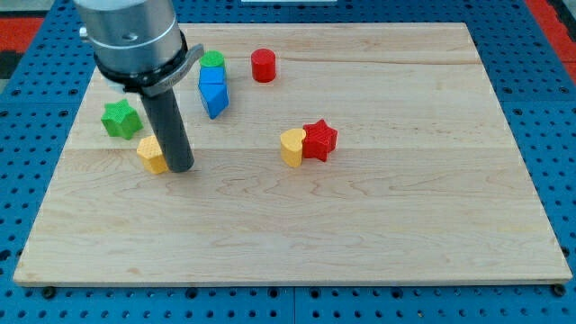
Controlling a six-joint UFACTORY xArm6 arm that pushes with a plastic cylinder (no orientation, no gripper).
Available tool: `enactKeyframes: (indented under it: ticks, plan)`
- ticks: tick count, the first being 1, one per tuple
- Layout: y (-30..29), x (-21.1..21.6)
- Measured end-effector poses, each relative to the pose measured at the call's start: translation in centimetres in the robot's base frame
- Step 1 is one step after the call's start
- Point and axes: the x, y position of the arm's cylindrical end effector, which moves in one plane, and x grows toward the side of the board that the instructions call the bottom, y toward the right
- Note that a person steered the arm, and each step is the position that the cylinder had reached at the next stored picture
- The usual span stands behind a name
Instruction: Push the yellow hexagon bottom to the blue triangle
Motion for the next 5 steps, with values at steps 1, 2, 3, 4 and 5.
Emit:
enactKeyframes:
  ticks: [1,2,3,4,5]
  plan:
    - [-0.8,6.0]
    - [-2.2,4.8]
    - [-2.1,1.6]
    - [-4.7,-0.3]
    - [-4.7,-2.2]
